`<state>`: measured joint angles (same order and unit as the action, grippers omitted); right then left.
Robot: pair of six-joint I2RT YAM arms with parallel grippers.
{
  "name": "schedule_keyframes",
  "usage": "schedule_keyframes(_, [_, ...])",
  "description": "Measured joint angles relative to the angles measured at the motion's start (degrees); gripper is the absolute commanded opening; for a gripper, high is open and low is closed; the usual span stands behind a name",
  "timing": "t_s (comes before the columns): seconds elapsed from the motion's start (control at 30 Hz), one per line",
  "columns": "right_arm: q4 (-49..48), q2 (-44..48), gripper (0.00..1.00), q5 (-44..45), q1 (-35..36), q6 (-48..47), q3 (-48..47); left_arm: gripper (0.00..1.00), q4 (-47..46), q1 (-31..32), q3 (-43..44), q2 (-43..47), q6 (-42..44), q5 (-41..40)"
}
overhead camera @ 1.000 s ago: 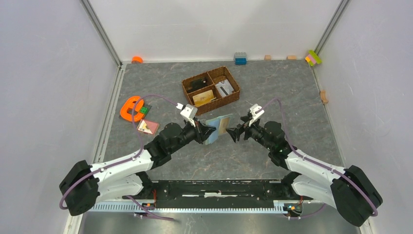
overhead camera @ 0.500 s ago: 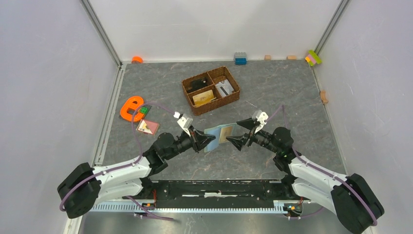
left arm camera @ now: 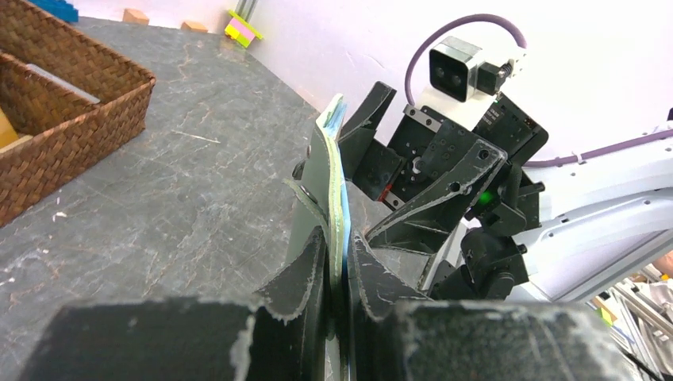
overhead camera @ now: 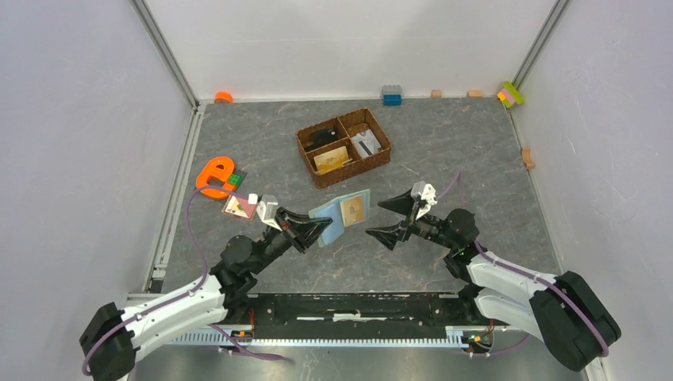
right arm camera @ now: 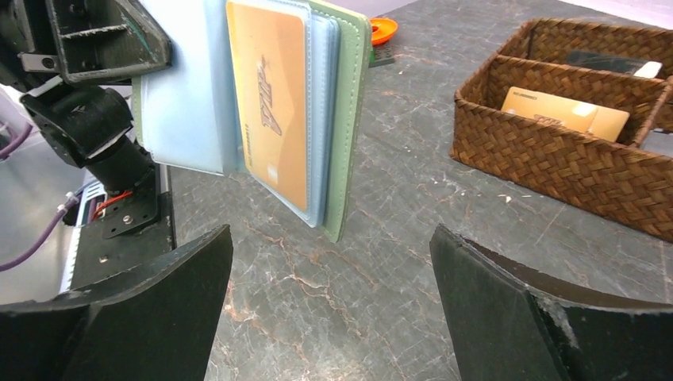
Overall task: Take the credit cards out of the card holder
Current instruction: Remove the credit card from the card holder.
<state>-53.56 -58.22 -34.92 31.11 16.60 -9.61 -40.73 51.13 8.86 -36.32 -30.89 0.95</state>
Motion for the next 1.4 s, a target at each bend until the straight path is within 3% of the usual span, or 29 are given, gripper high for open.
schedule_keyframes(0.17, [-5.68,-4.28,0.97,-2.29,-0.11,2.8,0.26,0.02,1.66,0.0,-2.12,3.52,-1.4,-0.83])
schedule_keyframes(0.5, [-19.45,-10.34,0.81,-8.85,-0.15,10.43,1.11,0.02,-0.26,0.0,-2.19,-0.22,-3.19,6.8])
schedule_keyframes(0.67, [-20.92,-10.36,0.57,-10.32,-0.15,11.74,1.11,0.02,-2.69,0.0,-2.19,-2.05,-3.74,11.37])
schedule_keyframes(0.83, [-21.73,-9.18,0.25,-11.87,-0.15,12.63,1.11,0.02,-4.57,0.0,-2.19,-1.51,-3.85,13.33])
schedule_keyframes(0.93, [-22.27,-9.01,0.0,-13.4,-0.15,13.75,1.11,0.03,-4.46,0.0,-2.19,-0.68,-3.82,13.09])
schedule_keyframes(1.17, [-21.38,-9.88,0.0,-15.04,-0.2,16.0,0.94,0.28,3.72,0.2,-1.68,2.78,-3.61,3.5])
schedule_keyframes(1.3, [-19.32,-11.23,0.0,-14.51,-0.46,17.9,0.17,0.62,11.58,0.55,0.17,3.23,-1.81,-9.2])
schedule_keyframes(1.4, [-17.86,-12.09,0.0,-14.25,-0.76,19.21,-0.31,0.67,15.63,0.33,1.97,0.44,-0.07,-18.18])
